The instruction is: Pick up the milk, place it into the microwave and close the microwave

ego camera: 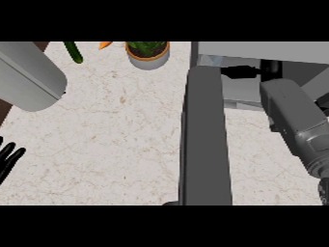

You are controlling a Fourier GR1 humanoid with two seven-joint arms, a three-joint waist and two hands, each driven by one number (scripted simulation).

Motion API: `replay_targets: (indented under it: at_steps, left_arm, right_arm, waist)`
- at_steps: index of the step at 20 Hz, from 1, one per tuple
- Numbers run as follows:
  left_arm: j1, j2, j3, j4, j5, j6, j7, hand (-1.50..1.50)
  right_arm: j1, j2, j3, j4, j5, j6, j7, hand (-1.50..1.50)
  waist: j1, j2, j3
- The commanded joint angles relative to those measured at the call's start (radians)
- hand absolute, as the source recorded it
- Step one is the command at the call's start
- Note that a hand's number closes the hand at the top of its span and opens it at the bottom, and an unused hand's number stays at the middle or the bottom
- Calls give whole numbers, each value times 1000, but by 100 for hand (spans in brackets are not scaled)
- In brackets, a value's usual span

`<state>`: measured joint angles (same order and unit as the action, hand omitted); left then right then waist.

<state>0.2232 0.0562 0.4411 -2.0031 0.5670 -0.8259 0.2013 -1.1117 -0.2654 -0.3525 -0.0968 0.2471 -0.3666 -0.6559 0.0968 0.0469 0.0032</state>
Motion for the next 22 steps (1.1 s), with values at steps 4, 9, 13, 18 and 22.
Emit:
replay_targets:
  at_steps: [4,9,13,18,22]
  left_arm:
    - [53,-39,-91,-5,-21,-99,-9,-150]
    - [63,-47,-172,59,-103,-185,-11,-150]
    - [22,-56,-186,101,-213,-191,-72,-150]
    - [-22,-56,-304,131,-392,-91,-177,-150]
    - [-106,-56,-302,260,-496,-77,-252,-150]
  right_arm:
    - [85,4,-51,-8,-65,264,-88,-150]
    - [143,64,-72,-11,-101,397,-146,-150]
    - [205,91,-88,-25,-137,510,-160,-150]
    - [335,164,-61,-66,-140,560,-251,-150]
    - [454,182,-14,-105,-116,546,-270,-150]
  waist:
    - [-35,-22,0]
    - [-56,-30,-1]
    - [-86,-44,-3]
    - [-110,-53,-4]
    - [-124,-55,-5]
